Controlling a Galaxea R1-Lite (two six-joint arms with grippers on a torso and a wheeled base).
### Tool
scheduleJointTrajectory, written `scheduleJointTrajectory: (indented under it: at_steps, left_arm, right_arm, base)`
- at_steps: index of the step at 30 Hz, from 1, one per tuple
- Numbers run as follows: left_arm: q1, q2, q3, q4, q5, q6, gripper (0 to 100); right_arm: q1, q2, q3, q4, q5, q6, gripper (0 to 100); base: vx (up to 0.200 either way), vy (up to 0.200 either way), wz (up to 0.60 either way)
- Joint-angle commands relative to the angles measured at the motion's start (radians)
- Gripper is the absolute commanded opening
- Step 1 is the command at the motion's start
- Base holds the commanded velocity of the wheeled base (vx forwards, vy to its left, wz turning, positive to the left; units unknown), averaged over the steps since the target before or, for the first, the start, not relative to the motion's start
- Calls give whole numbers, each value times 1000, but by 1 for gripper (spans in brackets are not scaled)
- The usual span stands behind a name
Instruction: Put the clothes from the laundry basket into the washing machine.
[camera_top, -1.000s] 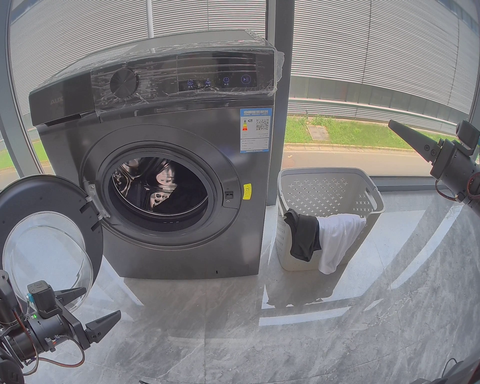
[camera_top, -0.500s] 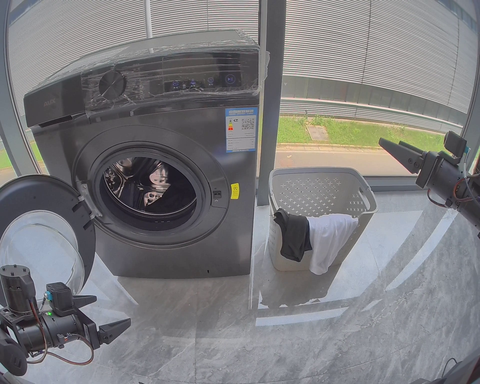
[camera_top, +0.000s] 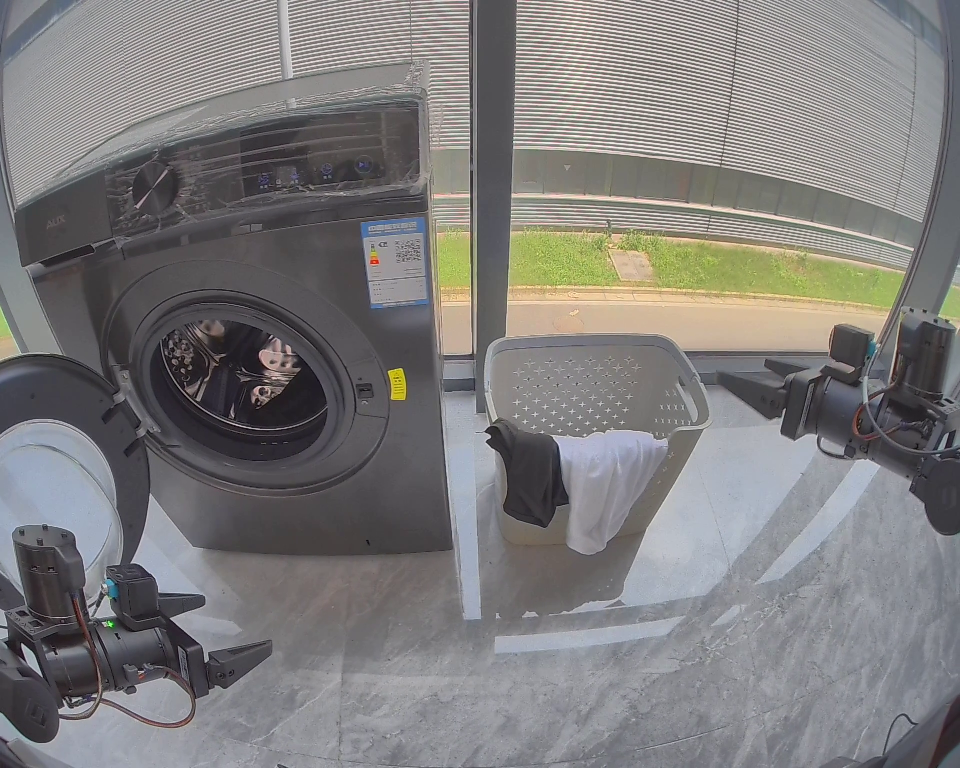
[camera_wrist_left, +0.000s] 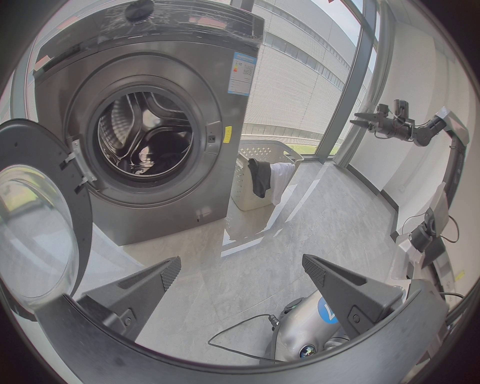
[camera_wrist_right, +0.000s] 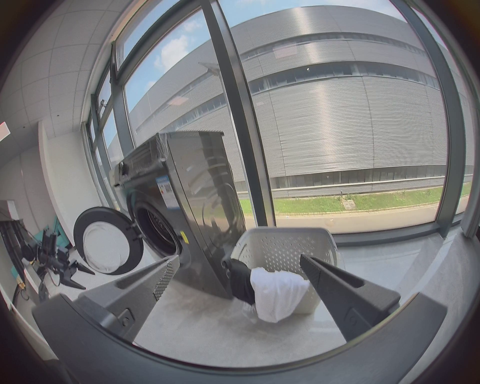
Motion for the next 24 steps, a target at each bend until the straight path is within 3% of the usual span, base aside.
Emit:
scheduleJointTrajectory:
  at_steps: [1, 5, 8, 12, 13, 17, 18, 21, 24]
  left_arm:
    - [0, 18, -3, 2, 0, 0, 100]
    - [1, 35, -16, 2, 6, -4, 100]
    - [3, 42, -17, 2, 6, -6, 100]
    - [7, 53, -16, 1, 7, -7, 100]
    - [11, 56, -17, 2, 7, -9, 100]
    - [15, 56, -17, 2, 9, -32, 100]
    - [15, 56, -17, 2, 11, -32, 100]
    - [17, 56, -19, -4, 37, -69, 100]
    - [17, 44, -31, -7, 43, -78, 100]
  right_arm:
    - [52, 43, 71, 0, 20, -33, 100]
    - [81, 65, 110, 0, 76, -53, 100]
    - [133, 111, 123, 0, 79, -52, 100]
    - [182, 195, 71, 0, 61, -47, 100]
    - [188, 228, 34, 0, 38, -40, 100]
    - [196, 289, -38, 0, -11, 14, 100]
    - [196, 290, -39, 0, -13, 16, 100]
    - [220, 330, -75, 0, -19, 25, 100]
    - [236, 366, -105, 0, -33, 28, 100]
  base:
    - [0, -200, 0]
    - [0, -200, 0]
    - [0, -200, 0]
    - [0, -200, 0]
    - [0, -200, 0]
    - [0, -200, 0]
    - [0, -200, 0]
    - [0, -200, 0]
    - [0, 0, 0]
